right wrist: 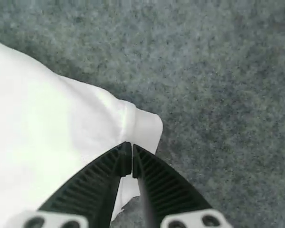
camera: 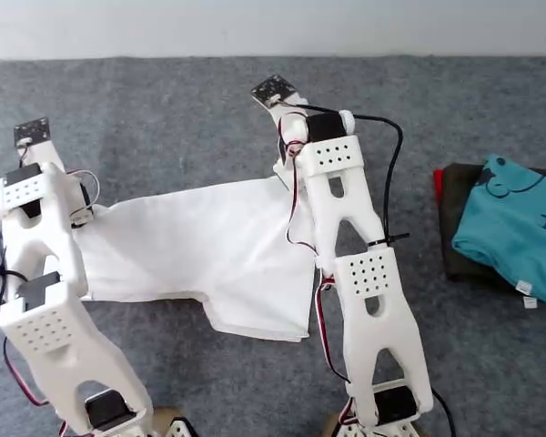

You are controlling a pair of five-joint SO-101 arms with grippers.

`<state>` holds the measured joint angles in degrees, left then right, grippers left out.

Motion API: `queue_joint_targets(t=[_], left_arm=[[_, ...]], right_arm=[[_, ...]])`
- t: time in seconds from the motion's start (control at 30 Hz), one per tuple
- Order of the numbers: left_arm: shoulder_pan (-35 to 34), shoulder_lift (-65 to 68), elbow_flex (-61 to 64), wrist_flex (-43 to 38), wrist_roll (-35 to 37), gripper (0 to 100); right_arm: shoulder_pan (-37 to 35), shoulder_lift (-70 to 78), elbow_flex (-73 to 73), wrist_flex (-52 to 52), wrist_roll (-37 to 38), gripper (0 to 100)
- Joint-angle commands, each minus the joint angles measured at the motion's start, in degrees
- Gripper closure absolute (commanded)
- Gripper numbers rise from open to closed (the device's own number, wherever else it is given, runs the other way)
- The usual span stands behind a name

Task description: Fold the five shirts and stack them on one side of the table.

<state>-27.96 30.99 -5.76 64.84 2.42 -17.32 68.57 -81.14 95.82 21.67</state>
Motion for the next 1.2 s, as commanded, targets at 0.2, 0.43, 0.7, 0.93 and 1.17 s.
queue_joint_targets(t=[0.2, 0.43, 0.7, 0.93, 1.17], left_arm=[[0.2, -12.6, -5.8, 5.2, -0.2, 99], [3.1, -25.9, -4.9, 11.9, -0.4, 99], [2.9, -34.0, 1.8, 12.1, -0.5, 99], [2.0, -44.6, 18.0, 4.7, -0.6, 99], [1.4, -48.9, 28.7, -1.5, -0.1, 99]], right_arm=[[-1.5, -8.0, -14.9, 7.3, 0.5, 99.0], [-8.1, -25.0, 1.8, 7.3, 3.1, 99.1], [-14.0, -45.2, 27.6, 7.1, 10.4, 99.0], [-18.6, -58.3, 48.9, 7.1, 15.2, 99.0], [-23.0, -68.5, 73.9, 4.4, 17.7, 99.0]])
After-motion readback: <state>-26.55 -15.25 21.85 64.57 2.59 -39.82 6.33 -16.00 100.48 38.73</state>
